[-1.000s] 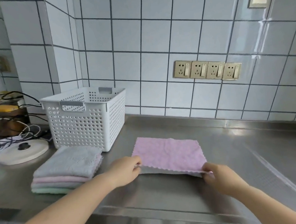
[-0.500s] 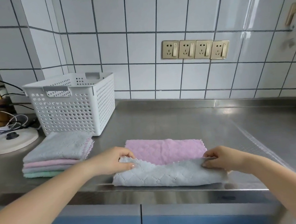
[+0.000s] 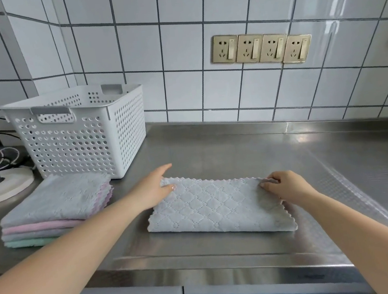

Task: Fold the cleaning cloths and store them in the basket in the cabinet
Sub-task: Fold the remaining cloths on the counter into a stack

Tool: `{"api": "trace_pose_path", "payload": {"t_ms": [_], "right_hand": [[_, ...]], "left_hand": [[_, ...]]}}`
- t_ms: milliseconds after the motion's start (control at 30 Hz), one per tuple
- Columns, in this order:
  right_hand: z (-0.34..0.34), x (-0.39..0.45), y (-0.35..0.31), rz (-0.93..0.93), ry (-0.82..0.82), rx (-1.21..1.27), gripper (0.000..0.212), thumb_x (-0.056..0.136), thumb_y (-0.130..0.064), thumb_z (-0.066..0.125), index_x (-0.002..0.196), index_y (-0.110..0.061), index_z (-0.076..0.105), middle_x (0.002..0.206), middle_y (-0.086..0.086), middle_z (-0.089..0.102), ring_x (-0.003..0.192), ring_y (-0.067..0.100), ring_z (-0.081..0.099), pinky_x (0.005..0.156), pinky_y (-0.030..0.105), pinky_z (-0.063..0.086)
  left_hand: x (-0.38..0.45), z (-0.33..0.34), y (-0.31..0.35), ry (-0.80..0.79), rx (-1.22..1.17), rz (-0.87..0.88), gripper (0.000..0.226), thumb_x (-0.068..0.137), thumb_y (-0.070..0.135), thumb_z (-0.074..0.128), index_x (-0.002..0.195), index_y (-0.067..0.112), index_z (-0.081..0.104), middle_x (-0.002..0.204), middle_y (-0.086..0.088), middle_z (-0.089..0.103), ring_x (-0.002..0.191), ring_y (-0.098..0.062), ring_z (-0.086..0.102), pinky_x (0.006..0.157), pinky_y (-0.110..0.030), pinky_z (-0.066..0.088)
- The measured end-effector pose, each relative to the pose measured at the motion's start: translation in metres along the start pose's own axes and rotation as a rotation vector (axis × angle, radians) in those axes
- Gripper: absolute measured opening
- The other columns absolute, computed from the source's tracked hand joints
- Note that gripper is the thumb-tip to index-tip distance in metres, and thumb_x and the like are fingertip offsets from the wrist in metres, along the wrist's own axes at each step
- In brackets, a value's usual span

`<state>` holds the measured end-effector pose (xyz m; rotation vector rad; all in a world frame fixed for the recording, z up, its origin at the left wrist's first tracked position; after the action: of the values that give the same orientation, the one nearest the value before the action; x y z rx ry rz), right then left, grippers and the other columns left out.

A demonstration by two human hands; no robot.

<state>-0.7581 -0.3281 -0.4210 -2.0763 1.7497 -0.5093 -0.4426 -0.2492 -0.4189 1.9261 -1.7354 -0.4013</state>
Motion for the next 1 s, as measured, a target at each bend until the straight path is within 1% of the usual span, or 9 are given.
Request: {"api": "trace_pose_path", "payload": {"t_ms": [167, 367, 433, 500, 600, 667, 733, 867, 1000], "right_hand": [[0.007, 0.018, 0.005, 0.005, -0.011, -0.001, 0.016, 0.087, -0.035, 0.061, 0.086, -0.019, 0.063, 0.083, 0.003, 0.065, 0.080, 0.021, 0.058, 0.064, 0.026, 0.040], [0.011, 0.025, 0.010, 0.003, 0.009, -0.068, 0.024, 0.087, -0.037, 0.061, 0.096, -0.015, 0.065, 0.086, 0.002, 0.064, 0.082, 0.021, 0.056, 0.065, 0.027, 0.038], [0.011, 0.021, 0.010, 0.005, 0.043, -0.131, 0.029, 0.087, -0.040, 0.060, 0.107, -0.018, 0.062, 0.101, 0.002, 0.063, 0.087, 0.020, 0.054, 0.070, 0.027, 0.039], [0.010, 0.015, 0.003, -0.038, 0.128, -0.215, 0.035, 0.088, -0.042, 0.057, 0.117, -0.022, 0.058, 0.119, 0.004, 0.055, 0.103, 0.023, 0.054, 0.079, 0.030, 0.043], [0.020, 0.004, -0.031, -0.208, 0.175, -0.305, 0.041, 0.092, -0.040, 0.052, 0.129, -0.024, 0.052, 0.138, 0.003, 0.044, 0.126, 0.026, 0.041, 0.100, 0.035, 0.036], [0.042, -0.003, -0.060, -0.308, 0.088, -0.346, 0.044, 0.094, -0.038, 0.046, 0.136, -0.026, 0.046, 0.147, -0.001, 0.036, 0.135, 0.022, 0.033, 0.109, 0.035, 0.027], [0.067, -0.012, -0.086, -0.377, 0.009, -0.360, 0.044, 0.096, -0.035, 0.040, 0.139, -0.027, 0.040, 0.152, -0.004, 0.030, 0.140, 0.018, 0.025, 0.114, 0.039, 0.021], [0.096, -0.021, -0.100, -0.424, -0.034, -0.332, 0.042, 0.099, -0.029, 0.030, 0.140, -0.024, 0.038, 0.150, -0.007, 0.033, 0.142, 0.013, 0.022, 0.112, 0.040, 0.020], [0.097, -0.018, -0.083, -0.425, -0.054, -0.395, 0.048, 0.098, -0.045, 0.025, 0.143, -0.029, 0.033, 0.154, -0.006, 0.026, 0.144, 0.014, 0.019, 0.113, 0.039, 0.019]], "left_hand": [[0.020, 0.011, -0.013, -0.066, 0.024, -0.050, 0.065, 0.092, 0.024, 0.058, 0.148, 0.023, 0.025, 0.151, -0.005, 0.033, 0.136, -0.020, 0.036, 0.105, -0.026, 0.030], [0.035, 0.019, -0.018, -0.053, -0.037, -0.067, 0.064, 0.091, 0.020, 0.059, 0.147, 0.018, 0.027, 0.152, -0.003, 0.032, 0.138, -0.018, 0.032, 0.108, -0.025, 0.025], [0.035, 0.020, -0.020, -0.041, -0.034, -0.087, 0.065, 0.090, 0.025, 0.060, 0.146, 0.020, 0.027, 0.147, -0.004, 0.038, 0.131, -0.021, 0.040, 0.106, -0.029, 0.031], [0.031, 0.012, -0.015, 0.075, 0.153, -0.052, 0.065, 0.088, 0.033, 0.060, 0.145, 0.023, 0.030, 0.137, -0.004, 0.047, 0.121, -0.023, 0.047, 0.102, -0.034, 0.038], [0.013, 0.012, 0.019, 0.235, 0.351, 0.160, 0.052, 0.090, 0.029, 0.054, 0.140, 0.019, 0.042, 0.139, -0.001, 0.047, 0.125, -0.025, 0.045, 0.102, -0.034, 0.035], [0.000, 0.032, 0.047, 0.156, 0.318, 0.296, 0.045, 0.092, 0.020, 0.049, 0.137, 0.014, 0.046, 0.141, -0.002, 0.047, 0.129, -0.022, 0.043, 0.106, -0.030, 0.032], [-0.011, 0.058, 0.065, 0.032, 0.299, 0.340, 0.044, 0.092, 0.013, 0.043, 0.135, 0.009, 0.047, 0.142, -0.006, 0.046, 0.131, -0.021, 0.041, 0.108, -0.029, 0.029], [-0.017, 0.085, 0.065, -0.060, 0.383, 0.303, 0.053, 0.095, 0.022, 0.033, 0.146, 0.010, 0.027, 0.155, -0.004, 0.025, 0.143, -0.017, 0.020, 0.117, -0.033, 0.016], [-0.019, 0.082, 0.054, -0.115, 0.470, 0.206, 0.057, 0.099, 0.033, 0.026, 0.150, 0.013, 0.014, 0.159, -0.001, 0.007, 0.146, -0.014, 0.005, 0.119, -0.035, 0.003]]}}
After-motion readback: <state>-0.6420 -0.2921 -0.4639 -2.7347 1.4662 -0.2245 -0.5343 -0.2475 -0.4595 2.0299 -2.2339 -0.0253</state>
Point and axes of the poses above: each hand's wrist, its own x-axis towards the middle knuckle, its own z-axis out of the palm, y = z × x, the point moved 6 cm from there along x, towards the middle knuckle
